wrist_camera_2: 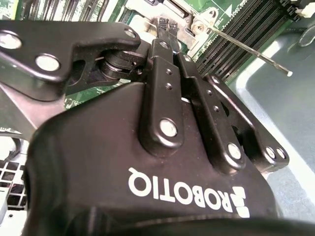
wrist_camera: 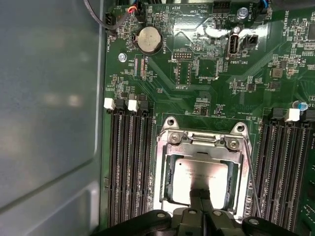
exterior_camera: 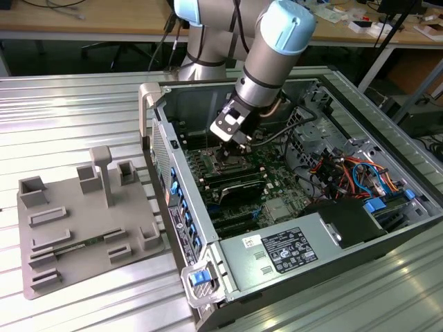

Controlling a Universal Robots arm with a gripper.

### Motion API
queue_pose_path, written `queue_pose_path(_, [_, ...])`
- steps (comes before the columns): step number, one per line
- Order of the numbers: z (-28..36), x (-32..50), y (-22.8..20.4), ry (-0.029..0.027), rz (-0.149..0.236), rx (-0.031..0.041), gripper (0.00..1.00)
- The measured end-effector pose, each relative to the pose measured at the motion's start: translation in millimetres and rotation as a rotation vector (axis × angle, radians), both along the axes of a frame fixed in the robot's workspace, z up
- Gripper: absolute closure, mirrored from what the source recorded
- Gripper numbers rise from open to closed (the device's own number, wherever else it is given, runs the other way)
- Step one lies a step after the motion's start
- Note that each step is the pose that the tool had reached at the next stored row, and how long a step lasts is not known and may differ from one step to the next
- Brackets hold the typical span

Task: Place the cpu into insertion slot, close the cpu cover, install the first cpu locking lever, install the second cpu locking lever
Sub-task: 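Close the cpu cover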

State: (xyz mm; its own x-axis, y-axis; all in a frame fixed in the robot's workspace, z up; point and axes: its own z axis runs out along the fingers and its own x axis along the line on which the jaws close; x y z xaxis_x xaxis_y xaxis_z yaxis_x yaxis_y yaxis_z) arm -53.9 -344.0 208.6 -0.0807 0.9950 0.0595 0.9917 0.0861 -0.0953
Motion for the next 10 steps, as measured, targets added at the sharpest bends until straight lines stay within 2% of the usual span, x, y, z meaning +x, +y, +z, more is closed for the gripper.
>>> queue_pose_path(4, [2.5, 1.8, 0.1, -0.0001, 0.000, 0.0001, 0.89])
queue_pose_path(10, [4.0, 16.6, 0.0, 0.0027, 0.000, -0.0001, 0.89])
